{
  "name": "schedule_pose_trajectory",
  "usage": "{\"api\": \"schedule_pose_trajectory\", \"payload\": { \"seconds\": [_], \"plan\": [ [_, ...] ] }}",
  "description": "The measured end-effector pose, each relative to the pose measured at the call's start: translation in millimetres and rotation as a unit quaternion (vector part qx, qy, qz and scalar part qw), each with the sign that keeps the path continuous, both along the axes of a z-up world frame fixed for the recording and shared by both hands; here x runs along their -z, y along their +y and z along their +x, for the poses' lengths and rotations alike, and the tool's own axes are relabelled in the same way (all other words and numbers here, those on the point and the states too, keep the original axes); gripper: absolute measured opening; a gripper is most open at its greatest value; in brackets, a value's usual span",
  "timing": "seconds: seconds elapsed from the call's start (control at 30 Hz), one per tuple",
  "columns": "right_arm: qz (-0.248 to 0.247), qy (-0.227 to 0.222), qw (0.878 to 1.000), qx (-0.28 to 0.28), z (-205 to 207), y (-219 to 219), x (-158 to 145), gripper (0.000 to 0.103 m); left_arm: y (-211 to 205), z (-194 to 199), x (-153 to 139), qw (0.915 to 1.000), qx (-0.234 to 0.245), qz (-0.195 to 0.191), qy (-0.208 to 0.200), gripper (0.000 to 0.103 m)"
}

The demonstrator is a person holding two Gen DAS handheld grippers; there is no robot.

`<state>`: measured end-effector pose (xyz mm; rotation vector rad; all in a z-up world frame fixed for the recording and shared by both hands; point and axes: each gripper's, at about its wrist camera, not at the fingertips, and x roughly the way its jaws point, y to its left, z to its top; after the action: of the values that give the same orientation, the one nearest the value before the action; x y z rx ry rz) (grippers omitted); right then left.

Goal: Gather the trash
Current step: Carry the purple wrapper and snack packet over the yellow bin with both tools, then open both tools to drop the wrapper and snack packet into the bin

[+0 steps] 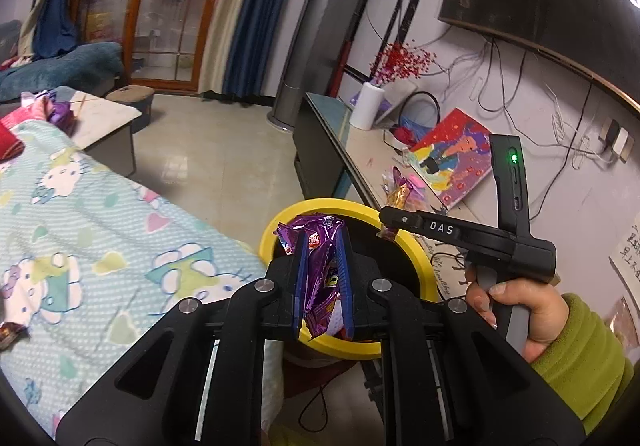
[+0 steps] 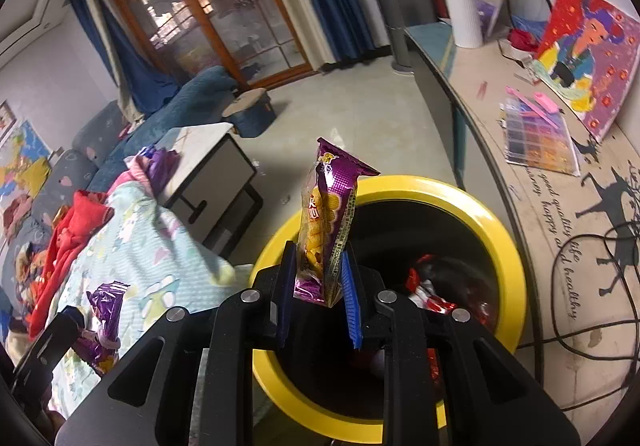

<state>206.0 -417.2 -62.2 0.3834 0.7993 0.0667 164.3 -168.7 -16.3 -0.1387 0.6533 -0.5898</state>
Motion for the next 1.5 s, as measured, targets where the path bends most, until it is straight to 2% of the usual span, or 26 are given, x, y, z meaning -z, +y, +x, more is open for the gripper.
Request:
{"api": "schedule_pose_trajectory", "payload": {
  "seconds": [0.47,0.83,0.97,1.0,1.1,1.2,1.3,1.37,1.47,1.5],
  "plan": [
    [0.016,0.024,0.999,0.040,-0.2,-41.1,15.3,0.022,-51.9,8.9,22.7,0.9983,0.049,0.028,0.015,0.009],
    [0.022,0.024,0.999,0.042,0.2,-48.5,17.5,0.024,-66.9,17.3,39.0,0.9967,0.067,0.037,0.028,0.009],
    [0.023,0.024,0.998,0.050,0.0,-49.4,16.5,0.030,-67.6,22.4,39.0,0.9967,0.068,0.031,0.032,0.010],
    [0.025,0.025,0.998,0.051,0.0,-50.1,16.6,0.032,-67.5,22.9,39.4,0.9967,0.069,0.030,0.030,0.013],
    [0.031,0.027,0.998,0.056,0.5,-51.3,18.0,0.036,-67.0,21.9,43.6,0.9967,0.070,0.024,0.033,0.038],
    [0.029,0.027,0.998,0.058,0.3,-51.1,18.1,0.039,-65.7,20.5,46.0,0.9968,0.068,0.023,0.035,0.045],
    [0.026,0.025,0.998,0.058,-0.5,-49.4,17.2,0.041,-58.8,20.5,43.9,0.9976,0.056,0.020,0.034,0.064],
    [0.023,0.022,0.998,0.057,-1.1,-46.5,15.3,0.044,-51.0,20.4,42.5,0.9983,0.044,0.021,0.032,0.068],
    [0.015,0.016,0.999,0.049,-1.7,-38.5,10.2,0.047,-37.1,19.8,38.9,0.9991,0.014,0.030,0.028,0.091],
    [0.013,0.014,0.999,0.046,-2.0,-35.4,7.9,0.049,-33.4,19.7,37.9,0.9991,0.005,0.032,0.026,0.093]
  ]
}}
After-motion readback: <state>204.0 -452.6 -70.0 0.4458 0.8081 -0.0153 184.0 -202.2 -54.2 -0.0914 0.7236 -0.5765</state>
